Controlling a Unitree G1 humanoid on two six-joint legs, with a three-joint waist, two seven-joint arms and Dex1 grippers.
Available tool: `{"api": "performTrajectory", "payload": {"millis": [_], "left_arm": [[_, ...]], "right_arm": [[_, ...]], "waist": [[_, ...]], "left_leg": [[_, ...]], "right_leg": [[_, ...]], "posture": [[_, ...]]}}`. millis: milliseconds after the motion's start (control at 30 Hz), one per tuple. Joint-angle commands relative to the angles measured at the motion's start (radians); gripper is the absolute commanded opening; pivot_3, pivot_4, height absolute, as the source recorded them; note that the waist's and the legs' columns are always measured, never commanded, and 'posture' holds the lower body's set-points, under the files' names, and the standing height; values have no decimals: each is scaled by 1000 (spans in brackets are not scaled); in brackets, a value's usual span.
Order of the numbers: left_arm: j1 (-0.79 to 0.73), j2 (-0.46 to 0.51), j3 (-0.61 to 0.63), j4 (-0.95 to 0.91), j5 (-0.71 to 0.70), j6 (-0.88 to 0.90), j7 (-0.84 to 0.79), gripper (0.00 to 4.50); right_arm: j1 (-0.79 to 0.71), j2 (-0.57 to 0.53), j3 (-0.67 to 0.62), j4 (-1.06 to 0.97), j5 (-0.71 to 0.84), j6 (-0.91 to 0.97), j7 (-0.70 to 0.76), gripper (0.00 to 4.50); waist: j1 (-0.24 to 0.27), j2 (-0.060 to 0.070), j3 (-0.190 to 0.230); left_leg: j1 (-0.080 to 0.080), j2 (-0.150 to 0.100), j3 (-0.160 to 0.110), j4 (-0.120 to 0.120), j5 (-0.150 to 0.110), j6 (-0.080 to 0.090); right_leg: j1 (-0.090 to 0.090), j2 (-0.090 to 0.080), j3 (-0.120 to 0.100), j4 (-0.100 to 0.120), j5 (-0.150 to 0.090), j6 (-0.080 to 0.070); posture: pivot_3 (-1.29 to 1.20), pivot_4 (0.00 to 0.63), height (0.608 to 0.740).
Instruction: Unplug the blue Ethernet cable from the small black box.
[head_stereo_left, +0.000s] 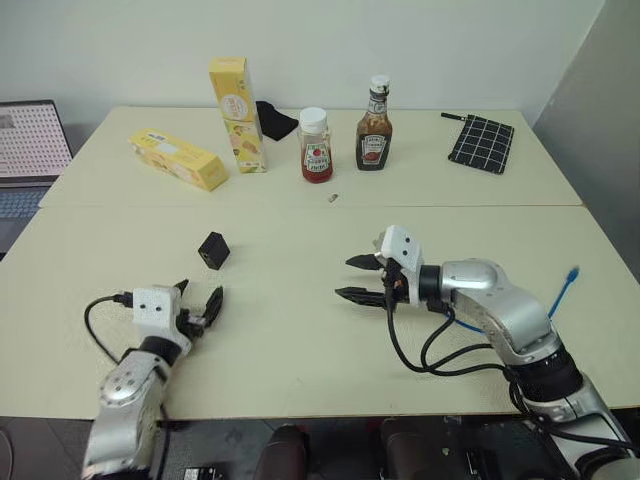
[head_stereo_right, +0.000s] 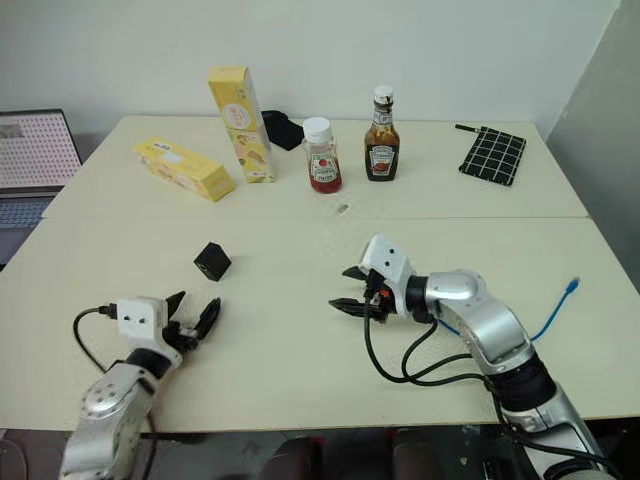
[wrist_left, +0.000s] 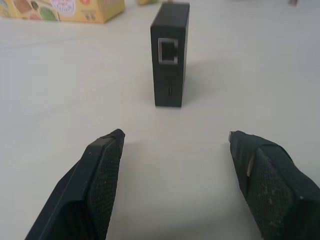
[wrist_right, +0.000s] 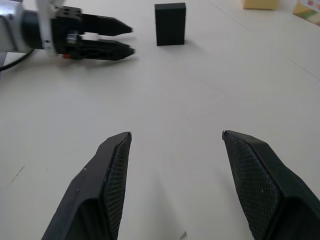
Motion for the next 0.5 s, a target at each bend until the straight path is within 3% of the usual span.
{"api": "performTrajectory", "payload": {"millis": [33,233,500], "left_arm": [[12,118,47,-155,-60,108,-90,3553],[-19,314,142,-184,-130,197,-235,3553],[-25,400,203,-172,-211,287,-354,3553]], "right_arm": [[12,-61,-93,-74,33,29,2,3070],[8,-202,-198,-55,97,80,75,3070],[-10,-281,-243,-31,139,100,124,3070]], "waist": [[5,0,0],[1,0,0],[-6,1,0]], "left_leg": [[0,-1,0,0,0,0],[1,-1,1,-1,0,0],[1,0,2,-1,0,0]], "right_leg": [[1,1,-1,0,0,0],[1,2,-2,-1,0,0],[0,2,0,-1,0,0]], "posture": [[0,150,740],[0,150,740],[0,150,740]]}}
